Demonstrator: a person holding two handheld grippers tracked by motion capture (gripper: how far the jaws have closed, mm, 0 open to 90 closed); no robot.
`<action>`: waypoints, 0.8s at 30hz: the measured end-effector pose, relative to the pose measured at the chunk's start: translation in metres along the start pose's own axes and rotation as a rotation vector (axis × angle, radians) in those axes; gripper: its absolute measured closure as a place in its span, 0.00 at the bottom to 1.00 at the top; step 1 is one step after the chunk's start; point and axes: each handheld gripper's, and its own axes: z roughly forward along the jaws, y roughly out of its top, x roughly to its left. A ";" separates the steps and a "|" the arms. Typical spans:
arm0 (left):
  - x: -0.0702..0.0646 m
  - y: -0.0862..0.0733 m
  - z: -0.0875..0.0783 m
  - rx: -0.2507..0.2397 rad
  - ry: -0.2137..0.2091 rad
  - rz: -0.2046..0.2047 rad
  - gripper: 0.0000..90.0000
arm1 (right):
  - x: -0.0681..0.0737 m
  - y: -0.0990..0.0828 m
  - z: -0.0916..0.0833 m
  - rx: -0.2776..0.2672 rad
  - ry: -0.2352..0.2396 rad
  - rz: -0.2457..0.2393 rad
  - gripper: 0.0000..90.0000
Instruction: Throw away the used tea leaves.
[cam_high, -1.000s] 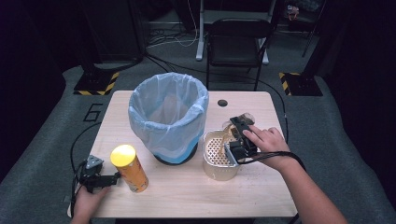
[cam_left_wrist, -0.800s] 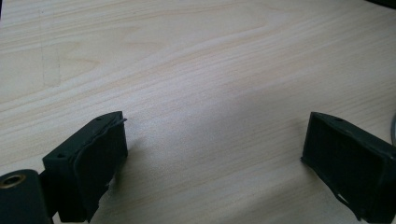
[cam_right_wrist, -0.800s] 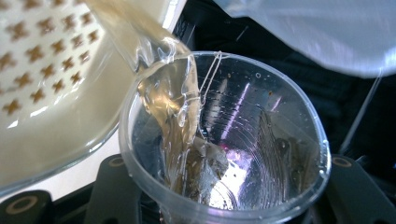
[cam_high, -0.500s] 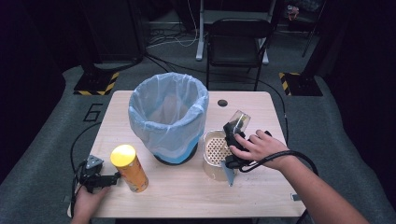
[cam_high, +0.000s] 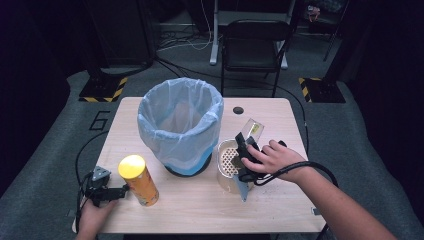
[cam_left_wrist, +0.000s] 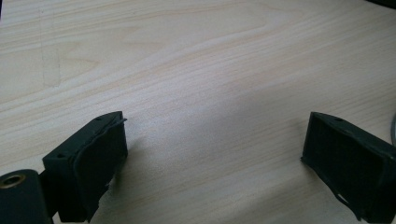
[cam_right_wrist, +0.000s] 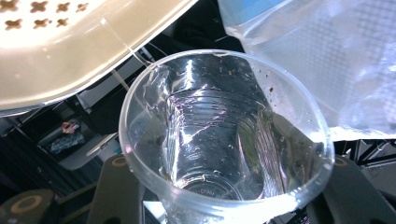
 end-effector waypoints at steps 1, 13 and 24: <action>0.000 0.000 -0.001 0.011 -0.004 0.002 0.07 | 0.000 0.000 -0.001 0.002 0.006 0.013 0.52; 0.000 0.000 -0.001 0.012 -0.005 0.002 0.07 | -0.001 0.002 -0.003 -0.015 0.000 0.015 0.52; 0.000 0.001 -0.001 0.013 -0.005 0.002 0.07 | -0.008 -0.003 -0.004 -0.028 -0.008 0.057 0.52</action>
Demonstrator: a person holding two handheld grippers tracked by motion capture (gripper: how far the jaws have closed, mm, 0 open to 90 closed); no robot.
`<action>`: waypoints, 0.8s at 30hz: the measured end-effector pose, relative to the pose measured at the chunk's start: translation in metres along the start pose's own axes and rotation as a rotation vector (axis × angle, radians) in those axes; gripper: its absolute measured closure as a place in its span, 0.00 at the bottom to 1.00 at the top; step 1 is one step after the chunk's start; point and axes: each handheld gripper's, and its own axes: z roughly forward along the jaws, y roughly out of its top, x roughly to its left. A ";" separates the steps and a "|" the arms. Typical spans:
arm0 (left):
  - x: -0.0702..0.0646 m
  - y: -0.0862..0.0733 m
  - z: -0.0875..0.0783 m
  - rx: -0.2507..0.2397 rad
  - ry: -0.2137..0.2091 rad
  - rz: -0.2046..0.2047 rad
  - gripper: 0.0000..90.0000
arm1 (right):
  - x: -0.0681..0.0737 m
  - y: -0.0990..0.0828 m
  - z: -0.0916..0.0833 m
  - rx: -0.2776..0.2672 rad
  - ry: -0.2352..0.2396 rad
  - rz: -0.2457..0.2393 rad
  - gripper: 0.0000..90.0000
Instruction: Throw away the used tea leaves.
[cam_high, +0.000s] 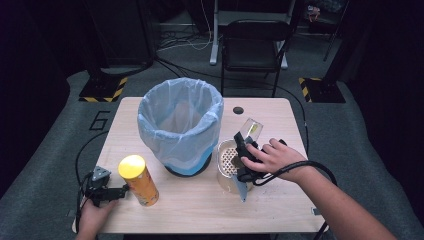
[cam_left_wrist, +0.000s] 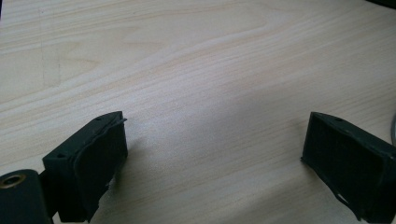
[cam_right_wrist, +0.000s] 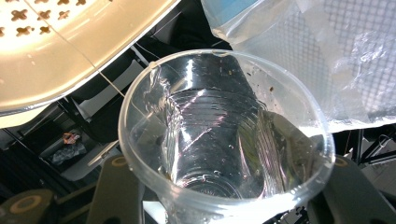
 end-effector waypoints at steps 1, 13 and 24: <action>0.000 0.000 0.000 -0.005 0.003 -0.001 0.07 | 0.000 0.000 0.000 0.000 0.001 -0.002 0.52; 0.000 0.000 0.000 -0.001 0.001 0.000 0.07 | -0.008 -0.005 -0.001 -0.029 0.020 0.106 0.52; 0.000 0.000 0.000 -0.001 0.000 0.000 0.07 | -0.023 -0.020 -0.001 -0.057 0.041 0.084 0.52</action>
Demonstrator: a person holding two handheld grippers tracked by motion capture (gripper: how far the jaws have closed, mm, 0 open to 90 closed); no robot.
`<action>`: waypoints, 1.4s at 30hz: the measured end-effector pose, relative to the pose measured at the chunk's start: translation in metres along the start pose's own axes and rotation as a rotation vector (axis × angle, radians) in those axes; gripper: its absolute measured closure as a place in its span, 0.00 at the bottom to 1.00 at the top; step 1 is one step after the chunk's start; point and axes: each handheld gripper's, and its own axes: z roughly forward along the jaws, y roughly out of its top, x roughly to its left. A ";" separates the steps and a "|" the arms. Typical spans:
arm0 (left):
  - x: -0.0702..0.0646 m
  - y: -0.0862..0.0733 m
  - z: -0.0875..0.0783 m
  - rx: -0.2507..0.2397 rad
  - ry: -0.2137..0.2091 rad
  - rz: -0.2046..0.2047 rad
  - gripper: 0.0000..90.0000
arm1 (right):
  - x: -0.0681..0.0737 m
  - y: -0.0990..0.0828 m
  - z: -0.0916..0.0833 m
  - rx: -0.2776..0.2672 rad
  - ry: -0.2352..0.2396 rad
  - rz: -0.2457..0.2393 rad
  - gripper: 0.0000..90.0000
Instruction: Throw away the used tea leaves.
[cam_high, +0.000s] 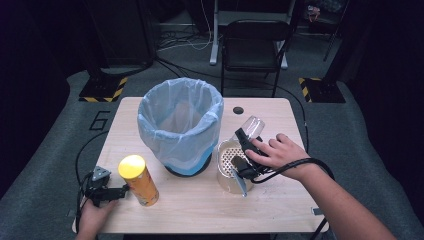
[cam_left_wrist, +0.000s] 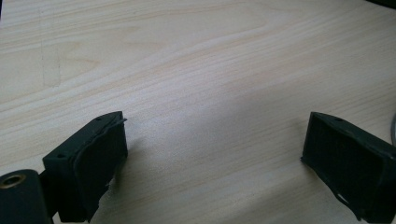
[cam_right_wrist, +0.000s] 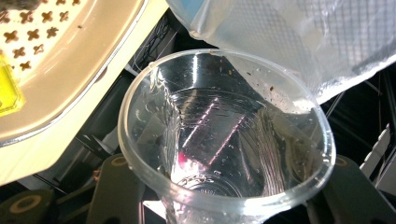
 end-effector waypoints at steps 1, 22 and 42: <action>0.000 0.000 0.000 0.000 0.000 0.000 0.07 | 0.000 0.000 0.000 -0.005 -0.002 0.010 0.52; 0.000 0.000 0.000 0.000 0.000 0.000 0.07 | 0.019 -0.008 -0.001 -0.024 -0.130 0.811 0.52; 0.000 0.000 0.000 0.000 0.000 0.000 0.07 | -0.007 -0.068 0.001 -0.378 0.086 1.558 0.50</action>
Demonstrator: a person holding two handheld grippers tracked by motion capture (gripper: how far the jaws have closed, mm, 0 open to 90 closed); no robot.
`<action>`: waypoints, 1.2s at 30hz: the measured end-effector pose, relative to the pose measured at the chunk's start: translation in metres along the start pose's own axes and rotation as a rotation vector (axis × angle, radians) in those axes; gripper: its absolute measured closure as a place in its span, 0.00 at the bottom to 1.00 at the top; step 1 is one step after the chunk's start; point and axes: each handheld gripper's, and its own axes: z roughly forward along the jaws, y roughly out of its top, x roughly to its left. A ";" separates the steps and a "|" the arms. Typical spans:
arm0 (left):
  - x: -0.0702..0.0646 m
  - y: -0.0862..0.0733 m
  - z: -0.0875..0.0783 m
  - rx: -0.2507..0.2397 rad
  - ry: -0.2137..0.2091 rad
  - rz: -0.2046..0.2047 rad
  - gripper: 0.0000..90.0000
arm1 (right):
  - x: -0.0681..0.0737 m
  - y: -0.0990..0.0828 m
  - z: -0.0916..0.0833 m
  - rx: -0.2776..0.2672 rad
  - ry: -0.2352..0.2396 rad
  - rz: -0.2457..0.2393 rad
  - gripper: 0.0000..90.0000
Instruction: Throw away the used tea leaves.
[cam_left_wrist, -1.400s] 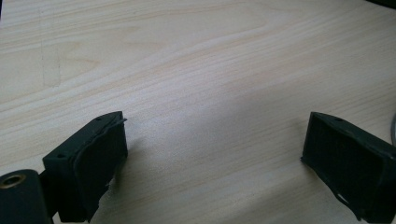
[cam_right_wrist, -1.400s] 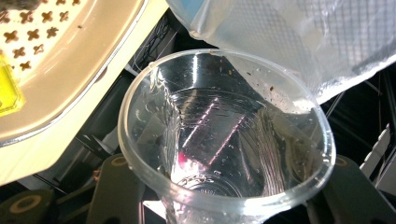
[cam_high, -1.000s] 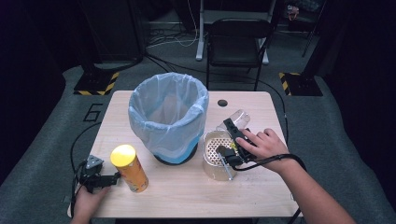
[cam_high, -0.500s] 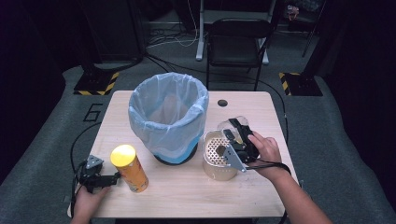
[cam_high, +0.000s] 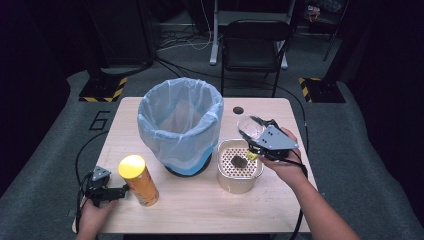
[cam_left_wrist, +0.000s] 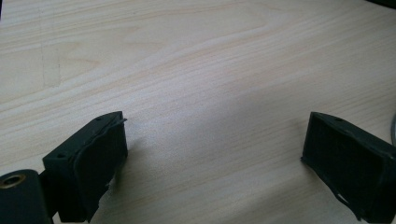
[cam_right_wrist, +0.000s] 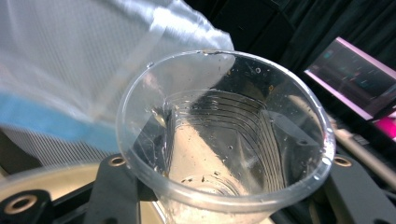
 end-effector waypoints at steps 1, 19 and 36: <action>0.000 0.000 0.000 0.000 0.000 -0.001 0.07 | -0.002 0.001 0.000 -0.009 0.022 0.028 0.50; 0.000 0.000 0.000 0.000 0.000 -0.001 0.07 | -0.028 0.029 -0.002 0.000 0.183 0.292 0.48; 0.000 0.000 0.000 0.000 0.000 -0.001 0.07 | -0.051 0.086 -0.002 -0.006 0.162 0.316 0.49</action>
